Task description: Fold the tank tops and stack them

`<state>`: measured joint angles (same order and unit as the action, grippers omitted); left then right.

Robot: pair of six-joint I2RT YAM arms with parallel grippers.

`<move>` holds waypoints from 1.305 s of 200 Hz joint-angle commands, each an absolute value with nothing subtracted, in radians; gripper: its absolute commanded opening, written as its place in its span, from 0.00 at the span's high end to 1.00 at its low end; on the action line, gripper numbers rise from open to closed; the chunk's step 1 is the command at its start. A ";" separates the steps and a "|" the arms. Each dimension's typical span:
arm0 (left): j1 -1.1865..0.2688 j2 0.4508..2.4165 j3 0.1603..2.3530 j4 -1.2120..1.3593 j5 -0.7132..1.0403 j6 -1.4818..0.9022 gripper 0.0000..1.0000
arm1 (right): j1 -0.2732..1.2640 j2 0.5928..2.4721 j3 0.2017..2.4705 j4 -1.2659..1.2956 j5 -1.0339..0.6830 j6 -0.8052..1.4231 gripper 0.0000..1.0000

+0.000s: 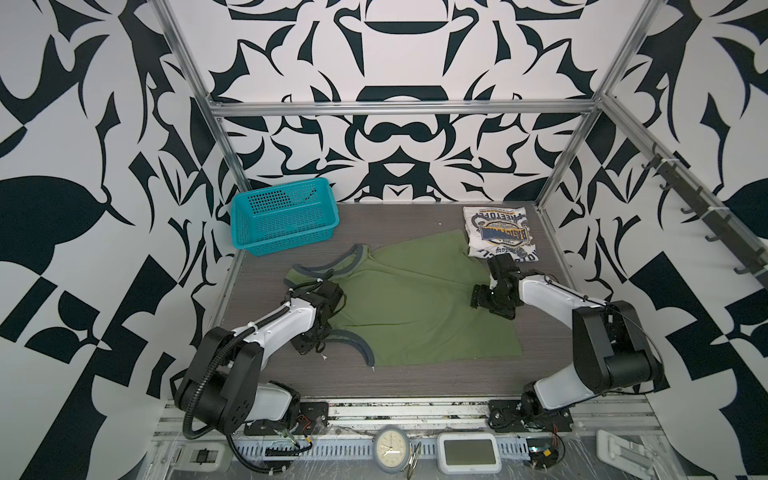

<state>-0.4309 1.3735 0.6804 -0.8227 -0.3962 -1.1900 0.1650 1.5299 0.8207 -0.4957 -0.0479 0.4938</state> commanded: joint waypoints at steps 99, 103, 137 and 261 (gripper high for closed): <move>-0.210 1.172 0.572 -0.772 -0.361 -1.186 0.55 | 0.139 1.536 0.783 -0.479 -0.113 0.515 0.17; -0.210 1.174 0.572 -0.775 -0.366 -1.187 0.56 | 0.140 1.539 0.781 -0.470 -0.132 0.517 0.17; -0.210 1.151 0.553 -0.769 -0.392 -1.208 0.59 | 0.189 1.582 0.806 -0.452 -0.175 0.523 0.20; -0.106 1.113 0.507 -0.767 -0.387 -1.202 0.54 | -0.016 1.599 0.703 -0.393 -0.245 0.618 0.24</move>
<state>-0.1326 1.1248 0.5293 -0.7467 -0.3912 -1.1934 0.0097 1.5635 0.7879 -0.3141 -0.2878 0.5823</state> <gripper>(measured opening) 0.458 0.754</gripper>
